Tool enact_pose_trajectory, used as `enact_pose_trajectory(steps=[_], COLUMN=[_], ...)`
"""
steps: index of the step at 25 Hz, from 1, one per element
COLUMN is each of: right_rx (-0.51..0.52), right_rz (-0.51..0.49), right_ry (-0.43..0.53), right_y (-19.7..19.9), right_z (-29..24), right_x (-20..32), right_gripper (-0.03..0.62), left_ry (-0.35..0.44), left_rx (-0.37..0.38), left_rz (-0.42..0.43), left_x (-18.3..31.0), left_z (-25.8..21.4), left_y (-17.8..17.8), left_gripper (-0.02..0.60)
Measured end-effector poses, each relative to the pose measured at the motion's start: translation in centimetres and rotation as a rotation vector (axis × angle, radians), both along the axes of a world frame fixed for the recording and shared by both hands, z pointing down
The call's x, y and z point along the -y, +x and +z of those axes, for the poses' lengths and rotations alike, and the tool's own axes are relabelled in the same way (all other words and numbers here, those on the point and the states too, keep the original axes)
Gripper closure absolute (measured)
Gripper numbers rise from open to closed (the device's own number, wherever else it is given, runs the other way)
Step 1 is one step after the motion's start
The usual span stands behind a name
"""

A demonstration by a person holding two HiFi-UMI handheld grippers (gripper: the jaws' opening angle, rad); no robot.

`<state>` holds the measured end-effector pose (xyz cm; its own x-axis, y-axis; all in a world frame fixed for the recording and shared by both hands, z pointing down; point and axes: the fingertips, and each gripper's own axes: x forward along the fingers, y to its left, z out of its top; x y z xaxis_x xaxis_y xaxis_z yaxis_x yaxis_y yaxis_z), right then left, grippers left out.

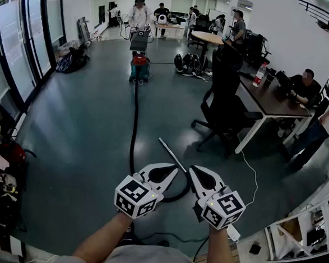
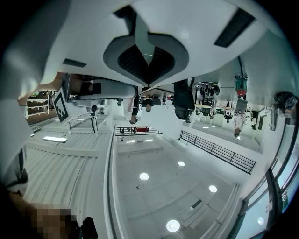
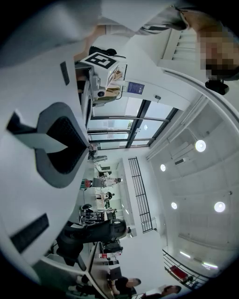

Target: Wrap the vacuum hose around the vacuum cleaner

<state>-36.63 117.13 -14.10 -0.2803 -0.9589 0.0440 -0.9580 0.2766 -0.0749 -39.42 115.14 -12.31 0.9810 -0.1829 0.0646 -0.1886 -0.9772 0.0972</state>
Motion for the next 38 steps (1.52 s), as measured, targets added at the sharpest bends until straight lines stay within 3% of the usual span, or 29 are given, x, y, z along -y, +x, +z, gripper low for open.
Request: enact_pose_trajectory(steps=[17,25,32,38], right_rx=[0.037,0.055,0.073,0.076], right_rz=[0.005,0.010,0.033,0.064], right_ry=[-0.004,-0.029,-0.067,-0.118], right_y=[1.3,2.9,3.7,3.0], right_z=[0.3,1.5,3.4,5.4], right_x=[-0.8,-0.7,2.6,9.4], right_gripper=[0.591,0.591,0.591,0.591], left_ry=[-0.006,-0.003,-0.017,-0.037], left_rx=[0.016,0.057,0.090,0.108], left_rz=[-0.012,-0.036,-0.031,-0.003], left_x=[-0.4,0.5,4.5,11.6], left_z=[0.4,1.6,3.1,5.1], left_y=[0.6,0.4,0.5,-0.2], left_gripper=[0.575,0.575,0.575,0.575])
